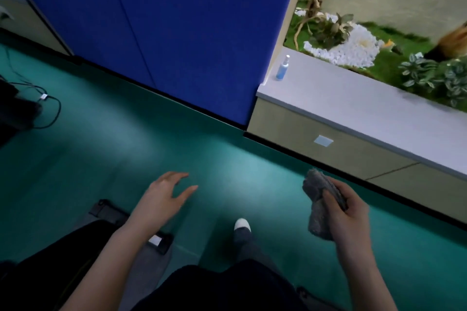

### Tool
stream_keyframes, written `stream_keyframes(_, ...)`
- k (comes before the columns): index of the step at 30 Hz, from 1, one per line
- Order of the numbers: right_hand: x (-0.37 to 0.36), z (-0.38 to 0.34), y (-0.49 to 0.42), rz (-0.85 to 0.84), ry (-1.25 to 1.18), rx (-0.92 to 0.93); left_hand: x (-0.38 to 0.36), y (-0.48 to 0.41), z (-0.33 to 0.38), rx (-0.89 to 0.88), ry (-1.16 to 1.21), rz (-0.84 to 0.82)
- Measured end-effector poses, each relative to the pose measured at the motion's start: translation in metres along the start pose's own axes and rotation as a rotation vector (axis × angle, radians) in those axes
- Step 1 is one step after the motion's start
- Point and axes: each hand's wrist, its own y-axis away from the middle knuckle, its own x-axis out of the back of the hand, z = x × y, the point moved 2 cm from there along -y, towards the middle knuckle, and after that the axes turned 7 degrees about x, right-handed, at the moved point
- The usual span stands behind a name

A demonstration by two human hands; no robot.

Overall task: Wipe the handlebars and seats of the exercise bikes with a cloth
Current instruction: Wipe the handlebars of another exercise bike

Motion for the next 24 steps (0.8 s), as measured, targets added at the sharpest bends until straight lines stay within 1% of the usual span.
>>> stream_keyframes(2, -0.006, -0.007, -0.045, -0.068, 0.018, 0.036, 0.0, -0.022, 0.017, 0.031, 0.017, 0.032)
stream_keyframes(6, -0.033, -0.034, -0.127, -0.205, 0.057, 0.14, 0.001, -0.058, 0.052, 0.032, 0.04, 0.078)
stream_keyframes(10, -0.081, -0.06, -0.184, -0.349, 0.062, 0.191, 0.016, -0.085, 0.058, 0.092, 0.069, 0.128)
stream_keyframes(15, -0.166, -0.082, -0.216, -0.545, 0.027, 0.163, 0.046, -0.119, 0.023, 0.262, 0.106, 0.164)
stream_keyframes(18, -0.225, -0.097, -0.229, -0.644, -0.017, 0.138, 0.065, -0.151, -0.004, 0.329, 0.093, 0.165)
stream_keyframes(20, -0.262, -0.114, -0.238, -0.695, -0.04, 0.161, 0.083, -0.178, -0.019, 0.354, 0.046, 0.151)
stream_keyframes(24, -0.33, -0.156, -0.261, -0.783, -0.013, 0.244, 0.127, -0.228, -0.039, 0.389, -0.059, 0.136)
